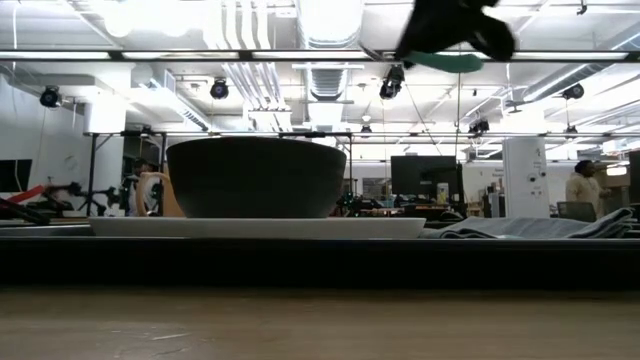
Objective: Set up tray
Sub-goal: Put the blue spoon on top of the gray napkin on the right of the blue fork
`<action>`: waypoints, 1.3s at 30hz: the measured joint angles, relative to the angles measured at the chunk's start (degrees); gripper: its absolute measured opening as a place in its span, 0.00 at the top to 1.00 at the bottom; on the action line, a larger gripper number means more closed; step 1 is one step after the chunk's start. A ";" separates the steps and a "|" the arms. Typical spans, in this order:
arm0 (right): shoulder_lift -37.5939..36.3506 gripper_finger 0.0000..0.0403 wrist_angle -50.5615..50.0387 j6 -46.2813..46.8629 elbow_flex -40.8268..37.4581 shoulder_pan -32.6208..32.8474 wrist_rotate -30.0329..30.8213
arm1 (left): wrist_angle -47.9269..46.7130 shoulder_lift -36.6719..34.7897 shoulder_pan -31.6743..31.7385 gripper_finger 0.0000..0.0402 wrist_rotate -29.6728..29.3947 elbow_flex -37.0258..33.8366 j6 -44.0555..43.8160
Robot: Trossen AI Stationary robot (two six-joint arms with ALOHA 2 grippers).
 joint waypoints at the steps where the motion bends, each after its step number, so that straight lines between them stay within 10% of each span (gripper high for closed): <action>1: -0.52 0.92 -0.07 3.91 -1.14 0.69 0.76 | -0.02 -1.68 -0.26 0.61 0.83 -1.34 -2.66; 11: 0.08 0.92 -2.05 36.91 -13.40 3.48 -4.02 | 0.09 -19.17 -1.78 0.61 12.66 -16.58 -22.25; 25: 10.97 0.92 -2.52 46.99 -11.41 2.58 -8.35 | 1.07 -40.22 -4.86 0.61 22.87 -28.08 -28.39; 39: 21.16 0.92 -1.42 49.63 -9.23 2.67 -14.06 | 1.01 -39.61 -7.12 0.61 25.78 -29.21 -25.73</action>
